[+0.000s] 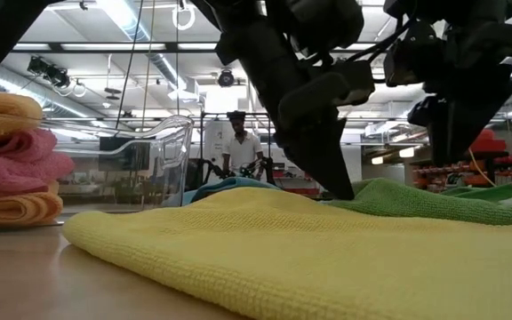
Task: Fold microfiber towels
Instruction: Fold the green microfiber cloth
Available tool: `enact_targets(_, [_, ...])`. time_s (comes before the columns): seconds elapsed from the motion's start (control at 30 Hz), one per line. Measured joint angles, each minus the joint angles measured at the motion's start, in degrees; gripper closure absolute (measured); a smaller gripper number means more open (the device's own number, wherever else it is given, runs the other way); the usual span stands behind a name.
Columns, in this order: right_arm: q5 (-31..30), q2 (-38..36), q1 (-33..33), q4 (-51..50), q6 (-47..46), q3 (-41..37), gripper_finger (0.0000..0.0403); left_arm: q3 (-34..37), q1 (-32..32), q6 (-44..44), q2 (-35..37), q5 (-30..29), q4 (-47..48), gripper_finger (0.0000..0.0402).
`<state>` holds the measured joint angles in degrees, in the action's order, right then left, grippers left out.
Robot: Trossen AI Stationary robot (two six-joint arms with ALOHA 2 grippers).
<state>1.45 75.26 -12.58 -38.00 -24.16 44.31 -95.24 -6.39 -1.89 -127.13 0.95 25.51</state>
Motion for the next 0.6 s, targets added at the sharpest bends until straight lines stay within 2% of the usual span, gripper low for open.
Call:
enact_targets(0.1, [0.00,0.00,0.00,0.55,-0.06,0.00,0.0221,0.00,0.07,2.20,0.00,-0.30,0.23,0.0388])
enact_targets(0.2, [0.00,0.00,0.00,0.52,-0.07,0.00,0.0221,0.00,0.07,2.51,0.02,-0.48,0.25,0.0390])
enact_targets(0.37, [0.00,0.00,0.00,0.67,-0.07,0.00,0.0221,0.00,0.62,-2.22,2.04,1.10,2.98,0.0360])
enact_targets(0.53, [0.00,0.00,0.01,1.17,0.45,0.00,0.0221,0.04,3.32,-7.83,2.27,12.55,5.01,0.0305])
enact_targets(0.6, [0.00,0.00,0.02,2.18,0.76,0.00,0.0221,0.01,4.03,-8.95,2.01,14.74,4.75,0.0283])
